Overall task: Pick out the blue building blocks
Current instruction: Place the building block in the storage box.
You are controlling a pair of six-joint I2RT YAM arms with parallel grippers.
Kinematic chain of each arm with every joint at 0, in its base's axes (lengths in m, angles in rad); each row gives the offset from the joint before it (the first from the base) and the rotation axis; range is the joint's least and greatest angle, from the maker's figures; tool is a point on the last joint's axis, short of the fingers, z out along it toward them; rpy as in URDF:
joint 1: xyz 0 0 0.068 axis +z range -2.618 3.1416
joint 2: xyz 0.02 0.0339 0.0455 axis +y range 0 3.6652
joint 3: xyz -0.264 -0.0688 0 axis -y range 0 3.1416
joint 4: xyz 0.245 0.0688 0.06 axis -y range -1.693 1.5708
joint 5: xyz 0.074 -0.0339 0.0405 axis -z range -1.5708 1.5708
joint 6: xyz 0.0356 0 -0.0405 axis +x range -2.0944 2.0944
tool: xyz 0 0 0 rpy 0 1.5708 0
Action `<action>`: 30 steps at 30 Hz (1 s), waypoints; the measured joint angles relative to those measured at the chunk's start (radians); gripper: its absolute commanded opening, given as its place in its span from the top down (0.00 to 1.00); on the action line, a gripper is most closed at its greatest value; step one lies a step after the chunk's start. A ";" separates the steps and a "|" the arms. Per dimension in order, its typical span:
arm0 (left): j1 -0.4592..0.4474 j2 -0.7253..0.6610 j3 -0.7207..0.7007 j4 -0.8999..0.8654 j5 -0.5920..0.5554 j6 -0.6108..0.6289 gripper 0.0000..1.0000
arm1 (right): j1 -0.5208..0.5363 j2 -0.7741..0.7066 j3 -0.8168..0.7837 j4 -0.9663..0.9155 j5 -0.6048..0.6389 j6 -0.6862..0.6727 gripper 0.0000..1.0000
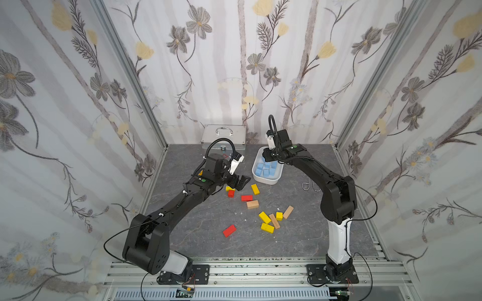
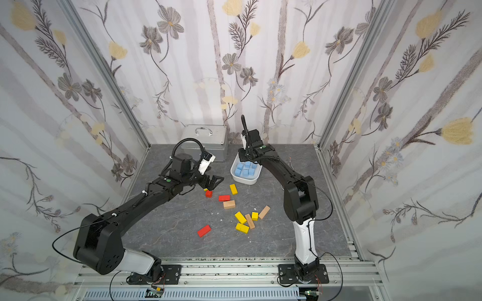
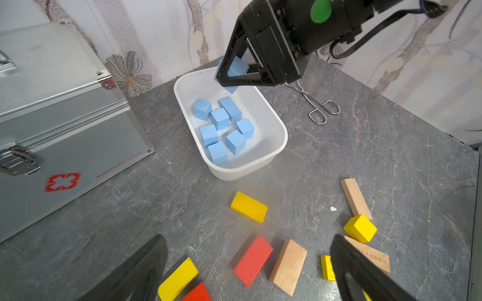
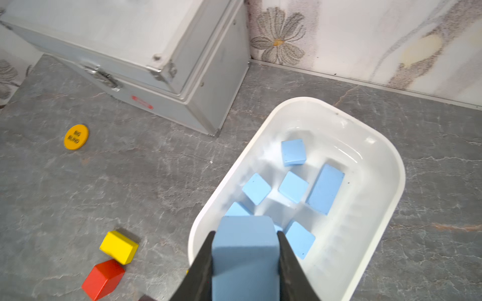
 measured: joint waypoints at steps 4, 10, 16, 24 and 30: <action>-0.014 0.062 0.016 0.029 0.003 -0.001 0.00 | -0.037 0.061 0.035 0.004 0.009 0.018 1.00; -0.031 0.134 0.027 0.072 0.004 -0.023 0.00 | -0.082 0.166 0.122 0.006 0.021 0.044 1.00; -0.048 0.170 0.029 0.096 0.006 -0.031 0.00 | -0.102 0.267 0.224 0.006 0.009 0.074 1.00; -0.053 0.195 0.029 0.103 0.006 -0.032 0.00 | -0.116 0.348 0.288 0.005 -0.031 0.114 1.00; -0.053 0.198 0.018 0.107 0.006 -0.034 0.00 | -0.134 0.387 0.329 0.007 -0.057 0.146 0.96</action>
